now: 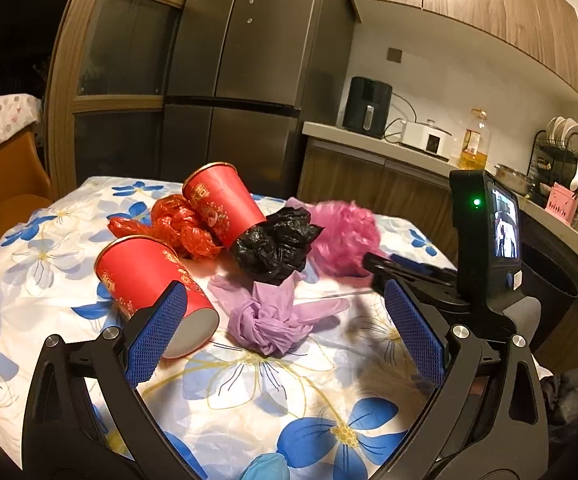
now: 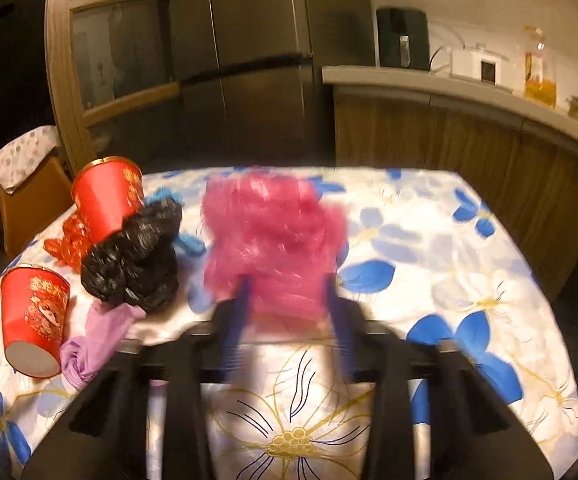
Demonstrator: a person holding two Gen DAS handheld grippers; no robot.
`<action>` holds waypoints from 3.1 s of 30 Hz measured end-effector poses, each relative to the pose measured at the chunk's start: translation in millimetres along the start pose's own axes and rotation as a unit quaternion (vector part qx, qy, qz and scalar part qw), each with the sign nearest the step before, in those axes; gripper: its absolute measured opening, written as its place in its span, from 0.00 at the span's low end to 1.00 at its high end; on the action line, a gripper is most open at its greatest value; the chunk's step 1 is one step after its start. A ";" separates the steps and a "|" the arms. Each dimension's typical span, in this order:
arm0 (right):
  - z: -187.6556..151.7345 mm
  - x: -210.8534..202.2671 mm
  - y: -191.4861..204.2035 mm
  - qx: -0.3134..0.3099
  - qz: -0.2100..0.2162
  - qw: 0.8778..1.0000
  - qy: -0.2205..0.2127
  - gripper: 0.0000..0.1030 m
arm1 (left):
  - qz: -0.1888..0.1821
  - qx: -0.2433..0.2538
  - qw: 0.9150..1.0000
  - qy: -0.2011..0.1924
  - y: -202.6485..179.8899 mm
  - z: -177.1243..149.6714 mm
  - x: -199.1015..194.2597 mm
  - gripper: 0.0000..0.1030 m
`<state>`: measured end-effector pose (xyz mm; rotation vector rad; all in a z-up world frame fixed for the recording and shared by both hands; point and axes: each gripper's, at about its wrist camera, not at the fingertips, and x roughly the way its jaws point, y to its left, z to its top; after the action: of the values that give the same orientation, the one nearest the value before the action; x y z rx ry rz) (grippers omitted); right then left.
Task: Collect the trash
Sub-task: 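Reach the right tool toward the pink bag while the left tool approaches the purple bag, then grasp the pink bag with the right tool while the left tool grasps the purple bag, then carry the pink and purple bags over the black bin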
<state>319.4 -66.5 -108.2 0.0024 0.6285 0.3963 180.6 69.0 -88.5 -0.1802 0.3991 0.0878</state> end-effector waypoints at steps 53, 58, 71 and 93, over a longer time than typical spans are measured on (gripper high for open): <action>-41.5 -172.6 -71.2 0.075 -0.017 0.989 -0.128 0.05 | -0.032 0.012 0.997 0.063 -52.0 35.6 3.1 0.00; -42.5 -186.0 -81.9 0.080 -0.025 0.987 -0.138 0.05 | -0.053 0.022 0.997 0.053 -77.9 41.5 -2.5 0.00; -47.5 -217.1 -120.0 0.104 -0.060 0.980 -0.161 0.05 | -0.115 0.067 0.990 0.043 -153.3 50.6 0.3 0.00; -41.2 -262.3 -212.3 0.147 -0.173 0.951 -0.211 0.05 | -0.250 0.137 0.959 0.008 -316.2 67.8 25.6 0.00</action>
<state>179.1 -362.5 -17.3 0.2528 0.2483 -0.0447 267.8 -226.7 12.5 -0.0045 0.3671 -0.4661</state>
